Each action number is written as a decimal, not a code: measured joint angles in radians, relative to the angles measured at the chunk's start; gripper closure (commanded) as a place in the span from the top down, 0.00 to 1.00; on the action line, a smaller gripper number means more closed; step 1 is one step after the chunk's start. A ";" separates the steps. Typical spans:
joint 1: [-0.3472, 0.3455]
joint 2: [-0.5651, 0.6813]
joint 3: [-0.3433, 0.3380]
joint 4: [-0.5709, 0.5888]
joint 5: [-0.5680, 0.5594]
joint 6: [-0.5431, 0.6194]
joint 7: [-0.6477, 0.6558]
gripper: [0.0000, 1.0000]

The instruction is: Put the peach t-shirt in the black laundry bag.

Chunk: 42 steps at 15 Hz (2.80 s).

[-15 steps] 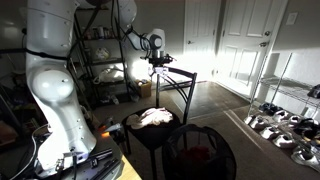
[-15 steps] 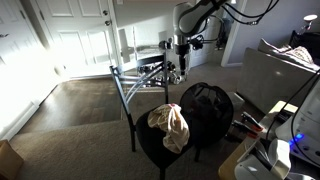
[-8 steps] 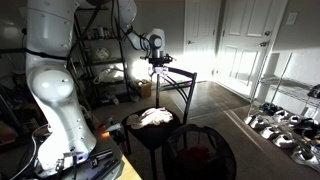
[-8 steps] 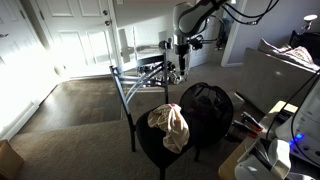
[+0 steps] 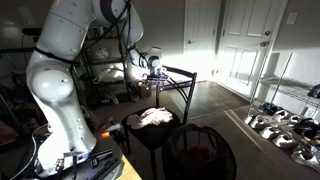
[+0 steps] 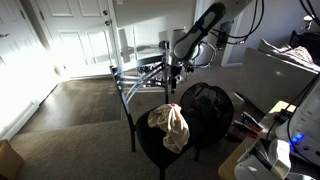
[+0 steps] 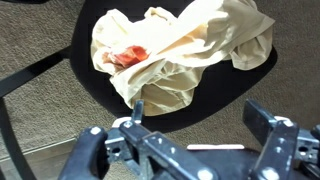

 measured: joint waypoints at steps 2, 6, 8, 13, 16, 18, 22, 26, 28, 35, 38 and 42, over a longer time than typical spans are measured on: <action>-0.017 0.076 0.024 0.002 0.004 0.091 -0.001 1.00; -0.045 0.185 0.047 0.018 0.001 0.208 0.000 1.00; -0.045 0.217 0.044 0.034 -0.002 0.217 0.009 1.00; 0.008 0.270 -0.010 0.094 -0.002 0.223 0.217 1.00; 0.079 0.293 -0.086 0.127 -0.001 0.223 0.385 1.00; 0.114 0.317 -0.128 0.144 -0.001 0.220 0.474 1.00; 0.136 0.385 -0.161 0.169 0.003 0.201 0.591 1.00; 0.135 0.438 -0.163 0.186 0.012 0.194 0.643 0.75; 0.135 0.452 -0.161 0.198 0.012 0.194 0.648 0.67; 0.137 0.455 -0.149 0.226 0.012 0.196 0.648 0.20; 0.137 0.455 -0.146 0.232 0.012 0.196 0.648 0.01; 0.136 0.450 -0.141 0.230 0.010 0.201 0.625 0.02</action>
